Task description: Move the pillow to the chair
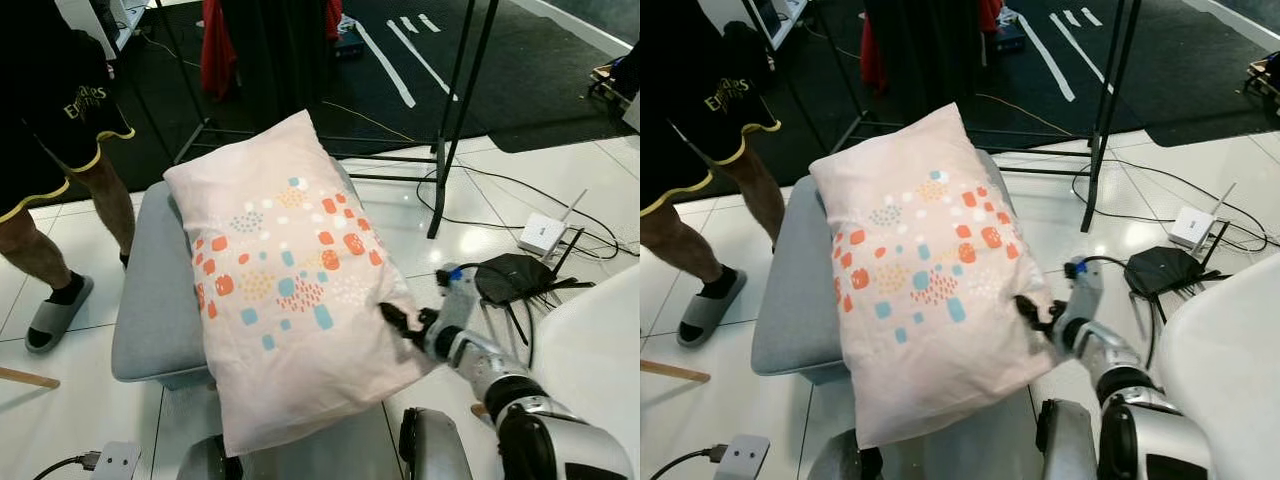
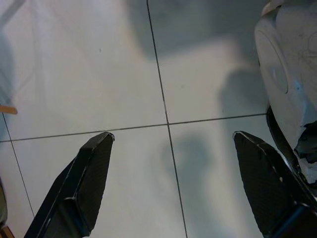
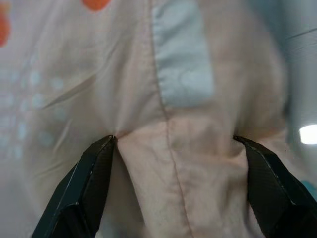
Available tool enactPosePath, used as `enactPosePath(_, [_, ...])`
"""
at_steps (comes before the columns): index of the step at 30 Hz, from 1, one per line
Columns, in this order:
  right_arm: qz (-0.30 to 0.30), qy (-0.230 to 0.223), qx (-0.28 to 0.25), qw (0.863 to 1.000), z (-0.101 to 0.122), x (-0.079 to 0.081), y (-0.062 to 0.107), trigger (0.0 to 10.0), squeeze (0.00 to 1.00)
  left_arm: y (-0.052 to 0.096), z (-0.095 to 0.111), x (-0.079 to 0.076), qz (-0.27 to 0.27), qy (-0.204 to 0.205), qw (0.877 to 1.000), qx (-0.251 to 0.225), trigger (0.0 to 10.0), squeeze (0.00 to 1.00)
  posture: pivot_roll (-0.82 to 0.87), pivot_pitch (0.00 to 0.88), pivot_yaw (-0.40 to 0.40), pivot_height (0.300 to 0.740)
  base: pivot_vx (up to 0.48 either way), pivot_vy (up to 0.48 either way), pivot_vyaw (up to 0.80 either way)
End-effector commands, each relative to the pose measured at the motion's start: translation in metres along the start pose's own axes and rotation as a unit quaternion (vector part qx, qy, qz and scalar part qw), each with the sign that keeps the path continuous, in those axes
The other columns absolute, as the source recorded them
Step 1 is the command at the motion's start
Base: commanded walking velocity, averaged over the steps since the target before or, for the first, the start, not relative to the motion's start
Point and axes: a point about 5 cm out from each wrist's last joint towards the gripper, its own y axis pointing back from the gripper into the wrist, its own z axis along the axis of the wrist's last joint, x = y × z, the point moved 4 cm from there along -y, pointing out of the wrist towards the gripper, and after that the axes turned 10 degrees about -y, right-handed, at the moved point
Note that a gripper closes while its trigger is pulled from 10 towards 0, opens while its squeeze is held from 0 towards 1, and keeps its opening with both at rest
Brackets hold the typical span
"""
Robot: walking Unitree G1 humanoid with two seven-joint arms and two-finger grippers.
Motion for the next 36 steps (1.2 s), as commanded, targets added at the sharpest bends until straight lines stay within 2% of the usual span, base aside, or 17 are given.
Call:
enactPosePath(1, [0.023,-0.018,0.034,0.999,-0.018,0.007,-0.004,10.0,0.00,0.004,-0.013,0.006,0.004,0.000,1.000,0.017,10.0,0.00,0.07,0.290,0.097,0.300,0.000,0.000,0.00])
enactPosePath(5, [0.043,-0.029,0.057,0.997,-0.029,0.014,-0.006,10.0,0.00,0.004,-0.012,0.006,0.004,-0.001,1.000,0.014,10.0,0.00,0.07,0.294,0.096,0.300,0.000,0.000,0.00])
enactPosePath(12, [-0.008,-0.015,0.070,0.997,-0.040,0.005,-0.007,10.0,0.00,0.003,-0.011,0.006,0.005,0.000,1.000,0.012,10.0,0.00,0.07,0.293,0.094,0.300,0.000,0.000,0.00])
enactPosePath(13, [-0.023,-0.017,0.059,0.998,-0.039,0.002,-0.007,4.6,0.00,0.003,-0.010,0.005,0.005,0.000,1.000,0.012,10.0,0.00,0.07,0.293,0.094,0.300,0.000,0.000,0.00])
enactPosePath(14, [-0.020,-0.022,0.054,0.998,-0.038,0.003,-0.008,0.0,0.00,0.003,-0.010,0.005,0.005,0.000,1.000,0.012,10.0,0.00,0.07,0.291,0.092,0.300,0.000,0.000,0.00])
enactPosePath(23, [0.013,-0.044,0.039,0.998,-0.032,0.011,-0.009,0.0,0.00,0.003,-0.010,0.004,0.003,0.000,1.000,0.012,10.0,0.00,0.07,0.285,0.087,0.300,0.000,0.000,0.00])
enactPosePath(30, [0.063,-0.048,0.034,0.996,-0.025,0.023,-0.010,0.0,0.00,0.002,-0.008,0.002,0.002,0.000,1.000,0.011,10.0,0.00,0.05,0.285,0.080,0.300,0.000,0.000,0.00])
enactPosePath(36, [0.054,-0.045,0.019,0.997,-0.015,0.023,-0.011,0.0,0.00,0.000,-0.003,0.000,0.003,0.003,1.000,0.008,10.0,0.00,0.04,0.274,0.069,0.300,0.000,0.000,0.00])
